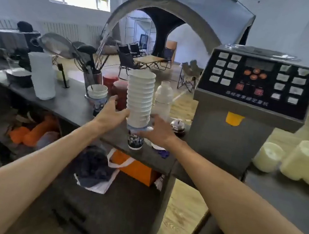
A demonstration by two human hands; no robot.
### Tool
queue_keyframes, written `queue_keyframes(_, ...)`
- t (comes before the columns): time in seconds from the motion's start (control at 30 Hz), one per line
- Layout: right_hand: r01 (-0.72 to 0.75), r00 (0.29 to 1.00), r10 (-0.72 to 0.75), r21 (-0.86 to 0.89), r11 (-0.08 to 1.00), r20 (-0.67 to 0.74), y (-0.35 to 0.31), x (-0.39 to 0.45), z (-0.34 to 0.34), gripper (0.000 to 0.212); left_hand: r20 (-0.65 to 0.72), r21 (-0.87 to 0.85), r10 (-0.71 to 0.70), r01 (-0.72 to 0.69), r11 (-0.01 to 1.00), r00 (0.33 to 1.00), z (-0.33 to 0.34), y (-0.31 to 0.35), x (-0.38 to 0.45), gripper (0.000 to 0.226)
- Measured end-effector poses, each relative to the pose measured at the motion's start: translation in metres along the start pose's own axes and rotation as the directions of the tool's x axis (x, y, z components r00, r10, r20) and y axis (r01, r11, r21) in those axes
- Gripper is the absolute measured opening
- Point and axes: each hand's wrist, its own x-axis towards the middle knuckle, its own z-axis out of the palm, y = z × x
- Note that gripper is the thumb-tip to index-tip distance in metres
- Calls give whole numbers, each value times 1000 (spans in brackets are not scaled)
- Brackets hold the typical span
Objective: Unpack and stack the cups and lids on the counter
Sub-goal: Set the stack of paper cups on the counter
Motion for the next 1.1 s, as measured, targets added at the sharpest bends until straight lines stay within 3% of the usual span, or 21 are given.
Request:
queue_keyframes(0.07,-34,999,38,114,993,-36,-12,19,12,37,66,-92,-28,34,995,997,-13,-3,25,121)
queue_keyframes(0.13,-36,988,71,250,968,-134,-17,36,28,39,186,-107,-58,79,991,981,-19,1,37,123)
queue_keyframes(0.17,-14,977,74,282,959,-200,-15,46,37,41,257,-107,-44,74,991,965,-19,1,40,118)
queue_keyframes(0.27,-21,942,127,322,947,-311,-7,62,55,53,386,-79,-27,62,995,922,-12,-11,42,77)
queue_keyframes(0.37,-133,912,256,360,923,-320,-7,71,68,72,398,-105,22,22,994,917,-2,-26,44,80)
queue_keyframes(0.47,-166,912,273,330,929,-307,9,79,76,88,425,-131,59,-4,991,903,-2,-27,47,78)
queue_keyframes(0.53,-171,905,273,308,936,-326,1,69,69,86,450,-111,98,-54,992,888,-2,-28,50,72)
queue_keyframes(0.67,-65,910,182,306,950,-372,-18,45,49,54,487,-138,204,-155,978,849,-4,-23,47,73)
queue_keyframes(0.73,-48,921,163,313,949,-354,-21,31,41,58,515,-148,270,-226,963,813,-5,-16,40,75)
queue_keyframes(0.87,-102,935,187,276,956,-302,-12,-7,32,62,556,-125,349,-339,932,754,4,-12,14,99)
queue_keyframes(1.0,-148,946,209,242,959,-249,4,-56,25,72,557,-143,405,-397,907,725,29,-8,-32,90)
queue_keyframes(1.1,-189,927,259,259,947,-271,20,-97,18,91,558,-173,458,-443,880,692,51,4,-67,85)
